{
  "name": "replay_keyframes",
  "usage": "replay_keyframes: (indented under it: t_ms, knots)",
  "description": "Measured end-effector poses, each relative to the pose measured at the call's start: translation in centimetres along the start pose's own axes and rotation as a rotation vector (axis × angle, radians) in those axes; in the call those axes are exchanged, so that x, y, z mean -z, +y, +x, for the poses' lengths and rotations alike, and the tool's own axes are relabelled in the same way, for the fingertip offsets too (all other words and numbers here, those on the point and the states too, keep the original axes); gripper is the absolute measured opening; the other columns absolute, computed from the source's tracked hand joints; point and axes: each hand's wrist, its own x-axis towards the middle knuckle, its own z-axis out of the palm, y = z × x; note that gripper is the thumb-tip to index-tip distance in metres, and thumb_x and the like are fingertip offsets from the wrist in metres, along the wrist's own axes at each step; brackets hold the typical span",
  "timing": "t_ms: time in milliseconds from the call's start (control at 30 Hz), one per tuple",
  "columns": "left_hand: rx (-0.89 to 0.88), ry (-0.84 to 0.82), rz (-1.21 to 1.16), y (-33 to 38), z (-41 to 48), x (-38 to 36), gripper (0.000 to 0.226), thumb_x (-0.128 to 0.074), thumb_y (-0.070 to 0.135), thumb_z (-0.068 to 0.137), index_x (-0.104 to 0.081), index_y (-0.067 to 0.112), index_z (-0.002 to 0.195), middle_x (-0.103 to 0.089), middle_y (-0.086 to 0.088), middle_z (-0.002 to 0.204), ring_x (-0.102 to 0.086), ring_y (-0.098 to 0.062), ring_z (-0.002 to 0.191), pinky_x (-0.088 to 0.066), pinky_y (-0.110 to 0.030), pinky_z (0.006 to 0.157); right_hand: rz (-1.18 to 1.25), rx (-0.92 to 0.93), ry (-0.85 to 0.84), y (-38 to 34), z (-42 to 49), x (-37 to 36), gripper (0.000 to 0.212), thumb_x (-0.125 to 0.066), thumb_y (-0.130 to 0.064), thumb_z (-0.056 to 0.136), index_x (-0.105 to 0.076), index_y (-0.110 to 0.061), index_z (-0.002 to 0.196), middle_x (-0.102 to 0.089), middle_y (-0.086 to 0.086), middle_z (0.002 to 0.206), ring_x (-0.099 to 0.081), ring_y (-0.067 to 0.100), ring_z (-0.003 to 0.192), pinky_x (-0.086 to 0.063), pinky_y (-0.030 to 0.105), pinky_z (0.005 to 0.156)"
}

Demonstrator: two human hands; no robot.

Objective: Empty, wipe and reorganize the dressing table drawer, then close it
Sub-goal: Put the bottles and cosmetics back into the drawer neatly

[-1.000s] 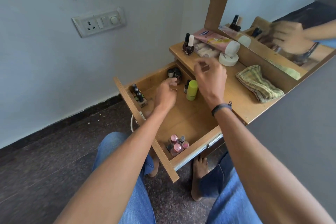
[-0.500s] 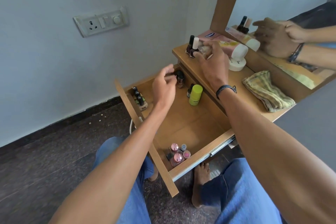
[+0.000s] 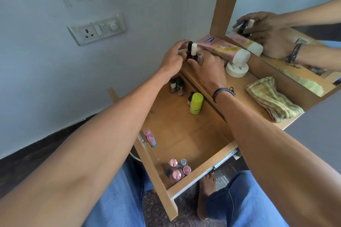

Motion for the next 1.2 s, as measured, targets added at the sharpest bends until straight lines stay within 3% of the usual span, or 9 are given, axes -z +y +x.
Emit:
replay_keyframes:
  t_ms: [267,367,467,667,800,933,1200]
  knots:
    - [-0.022,-0.031,0.117,-0.3,0.9,0.1,0.034,-0.055,-0.002,0.096,-0.063,0.013,0.125,-0.066,-0.002,0.122,-0.059,-0.019,0.115,-0.046,-0.035,0.101,0.048,-0.037,0.023,-0.2,-0.2,0.4,0.032,-0.064,-0.038,0.091,-0.068,-0.016,0.114,-0.072,0.003,0.096,-0.066,0.023,0.090,-0.045,0.031,0.069]
    - [-0.033,0.009,0.152,-0.5,0.9,0.1,0.028,-0.065,0.005,0.093,-0.064,0.014,0.119,-0.069,0.000,0.115,-0.062,-0.017,0.107,-0.049,-0.036,0.097,0.068,-0.045,0.024,-0.4,-0.5,0.6,0.034,-0.063,-0.043,0.088,-0.067,-0.017,0.109,-0.062,-0.005,0.082,-0.061,0.018,0.078,-0.050,0.034,0.067]
    - [-0.052,0.041,0.204,-0.7,0.9,0.2,0.026,-0.070,0.010,0.091,-0.064,0.014,0.116,-0.069,0.000,0.111,-0.064,-0.017,0.103,-0.051,-0.038,0.096,0.054,-0.041,0.023,-0.5,-0.7,0.7,0.033,-0.062,-0.043,0.087,-0.067,-0.017,0.107,-0.063,-0.004,0.082,-0.060,0.018,0.075,-0.053,0.036,0.067]
    - [-0.065,0.176,0.233,-1.7,-0.9,1.4,0.020,-0.071,0.015,0.091,-0.063,0.014,0.109,-0.068,0.002,0.104,-0.065,-0.016,0.093,-0.054,-0.037,0.087,0.027,-0.053,-0.014,-0.4,-1.0,0.9,0.028,-0.061,-0.041,0.089,-0.069,-0.023,0.109,-0.067,-0.004,0.087,-0.064,0.020,0.082,-0.047,0.030,0.069]
    - [-0.070,0.282,0.245,-2.8,-4.2,3.7,0.018,-0.073,0.022,0.091,-0.061,0.018,0.104,-0.068,0.008,0.096,-0.068,-0.011,0.087,-0.054,-0.031,0.080,0.040,-0.086,0.004,-0.9,-1.0,1.5,0.028,-0.061,-0.042,0.086,-0.069,-0.025,0.106,-0.065,-0.007,0.083,-0.065,0.020,0.081,-0.054,0.036,0.071]
    - [-0.070,0.406,0.308,-4.8,-9.0,6.7,0.018,-0.078,0.028,0.084,-0.063,0.025,0.093,-0.066,0.019,0.082,-0.065,0.005,0.074,-0.053,-0.020,0.069,0.059,-0.076,0.016,-1.7,-1.6,1.9,0.028,-0.060,-0.048,0.081,-0.068,-0.028,0.099,-0.066,-0.012,0.081,-0.065,0.015,0.078,-0.055,0.037,0.070]
    - [-0.030,0.459,0.250,-7.0,-13.6,9.8,0.024,-0.081,0.029,0.077,-0.071,0.016,0.095,-0.072,0.011,0.083,-0.067,0.002,0.077,-0.057,-0.025,0.077,0.216,0.052,-0.090,-5.5,-6.1,0.0,0.022,-0.067,-0.043,0.080,-0.068,-0.025,0.093,-0.068,-0.010,0.078,-0.064,0.011,0.072,-0.054,0.033,0.066]
